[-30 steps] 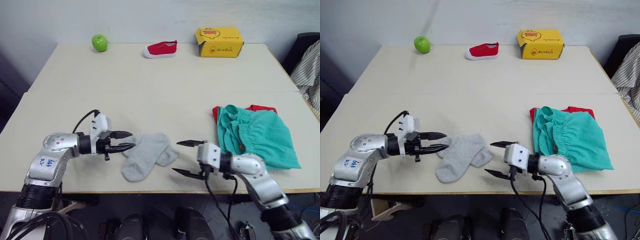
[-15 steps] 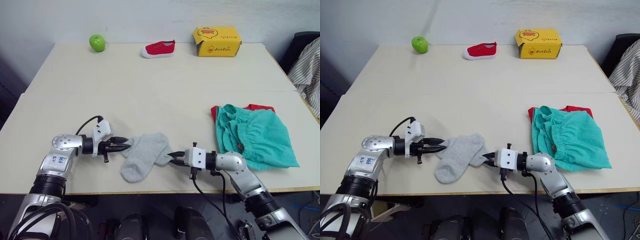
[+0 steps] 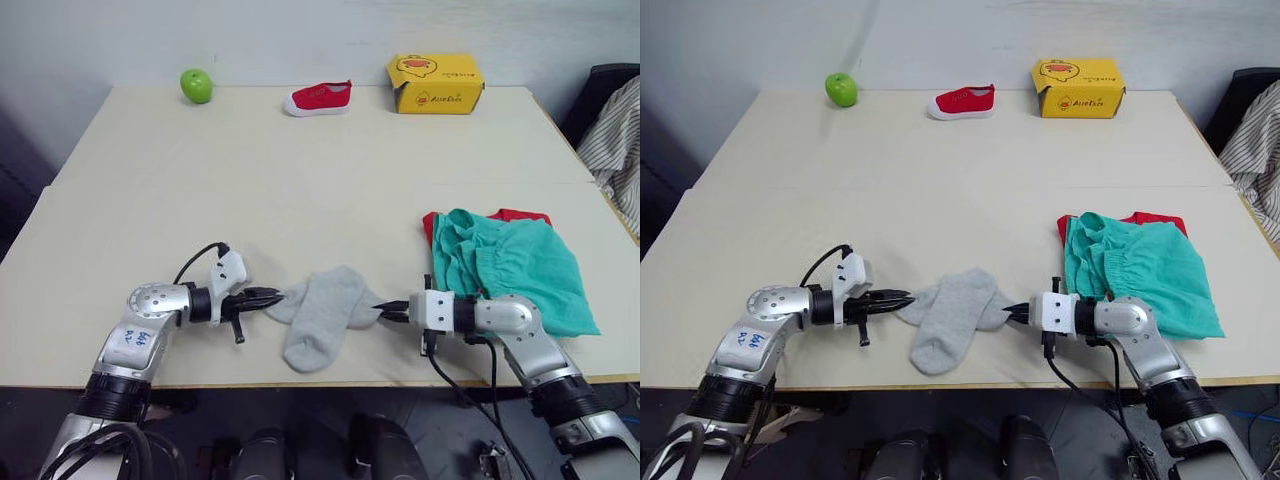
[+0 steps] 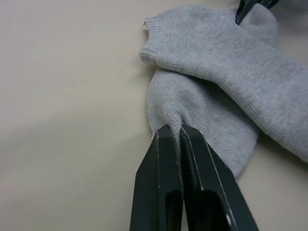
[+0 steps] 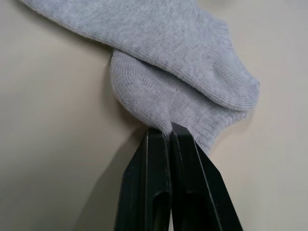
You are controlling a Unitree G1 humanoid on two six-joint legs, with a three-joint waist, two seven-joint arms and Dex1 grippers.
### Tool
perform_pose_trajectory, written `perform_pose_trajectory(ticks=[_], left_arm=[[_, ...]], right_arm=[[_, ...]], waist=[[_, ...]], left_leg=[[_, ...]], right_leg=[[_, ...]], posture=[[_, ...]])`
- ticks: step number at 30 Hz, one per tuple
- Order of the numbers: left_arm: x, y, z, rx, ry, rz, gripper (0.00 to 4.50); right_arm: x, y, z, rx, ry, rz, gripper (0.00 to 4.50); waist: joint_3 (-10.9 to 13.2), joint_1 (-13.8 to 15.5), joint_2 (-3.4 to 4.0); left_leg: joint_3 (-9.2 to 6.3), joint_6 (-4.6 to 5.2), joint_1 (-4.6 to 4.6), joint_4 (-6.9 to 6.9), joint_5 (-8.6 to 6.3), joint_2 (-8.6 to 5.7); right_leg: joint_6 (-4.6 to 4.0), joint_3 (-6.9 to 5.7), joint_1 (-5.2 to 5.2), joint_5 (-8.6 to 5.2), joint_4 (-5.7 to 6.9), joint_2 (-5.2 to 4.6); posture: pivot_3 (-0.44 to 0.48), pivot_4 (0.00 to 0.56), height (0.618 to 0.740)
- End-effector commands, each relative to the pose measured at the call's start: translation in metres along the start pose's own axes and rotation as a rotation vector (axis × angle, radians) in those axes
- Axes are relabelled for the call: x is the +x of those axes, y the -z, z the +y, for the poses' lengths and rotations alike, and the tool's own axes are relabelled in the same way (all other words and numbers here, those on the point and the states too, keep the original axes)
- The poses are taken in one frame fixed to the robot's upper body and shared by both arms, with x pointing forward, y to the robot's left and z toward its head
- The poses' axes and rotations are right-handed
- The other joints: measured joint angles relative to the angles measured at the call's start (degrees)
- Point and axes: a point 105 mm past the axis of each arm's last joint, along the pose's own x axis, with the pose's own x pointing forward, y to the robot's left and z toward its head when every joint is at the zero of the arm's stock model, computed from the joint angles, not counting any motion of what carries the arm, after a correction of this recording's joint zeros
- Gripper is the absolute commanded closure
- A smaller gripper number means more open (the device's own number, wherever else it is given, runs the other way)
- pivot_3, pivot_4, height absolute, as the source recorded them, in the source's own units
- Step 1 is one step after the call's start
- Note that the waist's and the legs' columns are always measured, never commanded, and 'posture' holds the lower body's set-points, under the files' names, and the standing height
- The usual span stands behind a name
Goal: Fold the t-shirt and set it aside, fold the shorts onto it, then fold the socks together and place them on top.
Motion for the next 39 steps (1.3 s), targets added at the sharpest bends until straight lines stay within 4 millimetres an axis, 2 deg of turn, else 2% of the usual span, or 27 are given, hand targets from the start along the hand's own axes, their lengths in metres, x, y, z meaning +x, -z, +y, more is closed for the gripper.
perform_pose_trajectory(ticks=[1,3,6,9,10,12,14,15,16,18,24,28,33,36,39], left_arm=[[-0.002,-0.005,-0.017,-0.027,0.069,0.003,4.01],[-0.004,-0.003,-0.016,-0.045,0.046,0.008,3.51],[-0.021,-0.003,-0.005,-0.001,-0.051,0.020,2.56],[-0.042,-0.003,-0.004,0.028,-0.131,0.071,1.53],[-0.048,0.000,-0.006,0.027,-0.146,0.119,1.24],[-0.055,-0.006,-0.014,-0.047,-0.143,0.099,0.63],[-0.058,-0.014,-0.040,-0.205,-0.054,0.067,0.05],[-0.055,-0.010,-0.057,-0.279,-0.002,0.110,0.00],[-0.053,-0.006,-0.074,-0.353,0.052,0.155,0.00],[-0.051,-0.001,-0.094,-0.431,0.115,0.226,0.00],[-0.019,0.005,-0.094,-0.457,-0.047,0.256,0.00],[0.005,0.007,-0.102,-0.480,-0.083,0.264,0.00],[0.012,0.016,-0.108,-0.446,-0.105,0.338,0.00],[0.014,0.017,-0.107,-0.435,-0.116,0.345,0.56],[0.016,0.019,-0.108,-0.437,-0.111,0.355,1.51]], right_arm=[[-0.011,0.009,-0.002,0.063,0.037,0.027,4.50],[-0.013,0.008,0.004,0.043,-0.014,0.032,4.05],[-0.021,0.001,0.010,0.058,-0.078,0.008,3.18],[-0.041,-0.010,0.018,0.199,-0.167,-0.014,2.10],[-0.047,-0.014,0.017,0.257,-0.179,-0.017,1.81],[-0.059,-0.019,0.013,0.359,-0.212,0.001,1.16],[-0.063,-0.026,-0.006,0.472,-0.185,-0.003,0.50],[-0.058,-0.026,-0.021,0.547,-0.135,-0.001,0.15],[-0.053,-0.028,-0.033,0.609,-0.104,-0.009,0.03],[-0.044,-0.030,-0.045,0.665,-0.081,-0.007,0.03],[-0.001,-0.025,-0.072,0.707,-0.051,0.055,0.03],[0.028,-0.023,-0.080,0.721,-0.065,0.087,0.03],[0.047,-0.025,-0.085,0.731,-0.070,0.093,0.03],[0.052,-0.022,-0.081,0.718,-0.100,0.120,0.00],[0.052,-0.018,-0.077,0.706,-0.113,0.139,0.65]], waist=[[0.00,-0.01,0.00],[0.00,0.04,0.00],[0.00,0.14,0.00],[0.00,0.08,0.00],[0.00,0.09,0.00],[0.01,0.09,0.00],[0.06,-0.01,-0.04],[0.09,-0.43,-0.09],[0.09,-0.82,-0.09],[0.09,-1.29,-0.09],[0.08,-0.54,-0.04],[0.04,0.43,-0.01],[-0.04,0.54,0.01],[-0.08,0.35,0.08],[-0.12,0.27,0.12]], left_leg=[[0.00,0.00,0.00,0.00,0.00,0.00],[0.00,0.00,0.00,0.00,0.00,0.01],[-0.08,0.01,0.01,0.02,0.00,-0.01],[-0.12,-0.03,-0.05,-0.01,-0.05,0.09],[-0.14,-0.04,-0.04,-0.02,-0.06,0.10],[-0.14,-0.01,-0.06,-0.01,-0.08,0.12],[-0.13,0.04,-0.05,0.01,-0.10,0.09],[-0.13,0.05,-0.06,0.07,-0.11,0.11],[-0.09,0.05,-0.03,0.08,-0.10,0.17],[-0.12,-0.01,0.02,0.07,-0.07,0.14],[-0.31,-0.21,-0.01,0.01,-0.01,0.01],[-0.31,0.05,-0.05,0.02,0.14,-0.30],[-0.38,0.11,-0.05,0.02,0.16,-0.40],[-0.41,0.12,-0.05,0.02,0.15,-0.41],[-0.42,0.11,-0.05,0.02,0.15,-0.39]], right_leg=[[0.00,0.02,0.00,0.00,0.00,0.00],[0.00,0.06,0.00,0.00,0.00,-0.01],[0.00,0.08,0.04,0.00,-0.06,-0.05],[-0.03,0.12,0.02,-0.01,-0.07,-0.05],[-0.04,0.11,0.03,-0.02,-0.08,-0.05],[-0.04,0.10,0.03,-0.02,-0.11,-0.06],[-0.04,0.12,0.04,-0.02,-0.13,-0.13],[-0.04,0.13,0.03,-0.02,-0.28,-0.21],[-0.05,0.13,0.04,-0.01,-0.27,-0.50],[-0.12,0.11,0.03,-0.05,-0.19,-0.59],[-0.32,-0.04,0.00,-0.16,0.00,-0.55],[-0.12,0.00,0.01,-0.05,0.04,-0.58],[-0.06,0.01,0.08,-0.01,0.00,-0.72],[-0.06,0.01,0.09,-0.01,-0.01,-0.74],[-0.06,0.00,0.10,-0.01,-0.01,-0.74]], posture=[[0.000,0.150,0.740],[0.000,0.150,0.740],[0.000,0.150,0.740],[0.000,0.150,0.740],[0.000,0.150,0.740],[0.000,0.150,0.740],[0.000,0.150,0.740],[0.000,0.150,0.740],[0.000,0.150,0.740],[0.000,0.150,0.740],[0.000,0.150,0.740],[0.000,0.150,0.740],[0.000,0.150,0.740],[0.000,0.150,0.740],[0.000,0.150,0.740]])
